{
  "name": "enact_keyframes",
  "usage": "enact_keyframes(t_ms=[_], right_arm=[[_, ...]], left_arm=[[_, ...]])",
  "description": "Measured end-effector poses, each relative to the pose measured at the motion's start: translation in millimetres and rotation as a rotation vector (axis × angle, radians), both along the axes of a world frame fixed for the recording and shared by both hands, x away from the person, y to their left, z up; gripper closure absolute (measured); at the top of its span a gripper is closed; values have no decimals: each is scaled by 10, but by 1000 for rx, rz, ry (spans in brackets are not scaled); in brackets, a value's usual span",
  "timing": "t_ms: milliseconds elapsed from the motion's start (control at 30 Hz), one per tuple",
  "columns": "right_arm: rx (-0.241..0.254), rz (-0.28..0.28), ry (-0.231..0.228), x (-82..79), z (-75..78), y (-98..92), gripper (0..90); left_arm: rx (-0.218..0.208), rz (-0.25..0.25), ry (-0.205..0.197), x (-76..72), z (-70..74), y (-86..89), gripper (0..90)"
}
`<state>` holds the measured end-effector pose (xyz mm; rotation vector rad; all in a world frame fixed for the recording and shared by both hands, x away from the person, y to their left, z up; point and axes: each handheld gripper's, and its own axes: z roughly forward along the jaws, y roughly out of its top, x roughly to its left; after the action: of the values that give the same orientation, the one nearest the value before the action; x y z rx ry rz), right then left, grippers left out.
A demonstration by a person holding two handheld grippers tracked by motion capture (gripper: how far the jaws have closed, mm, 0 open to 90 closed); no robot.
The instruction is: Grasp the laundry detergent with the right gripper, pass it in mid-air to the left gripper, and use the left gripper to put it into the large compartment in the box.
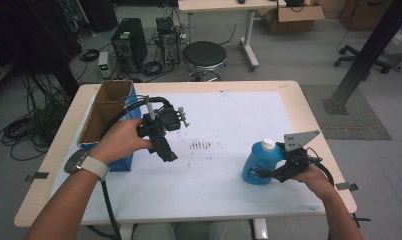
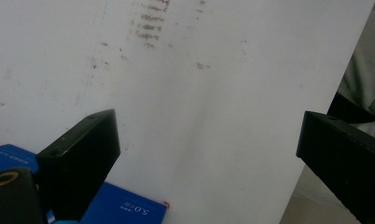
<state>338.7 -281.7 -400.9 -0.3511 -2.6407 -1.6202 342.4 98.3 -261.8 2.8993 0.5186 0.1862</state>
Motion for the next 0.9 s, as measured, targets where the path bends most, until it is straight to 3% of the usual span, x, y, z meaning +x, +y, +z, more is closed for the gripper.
enact_keyframes(t_ms=[900], right_arm=[[13,-1,-18,2,4,-45,388]], left_arm=[[-1,2,-1,5,4,-3,66]])
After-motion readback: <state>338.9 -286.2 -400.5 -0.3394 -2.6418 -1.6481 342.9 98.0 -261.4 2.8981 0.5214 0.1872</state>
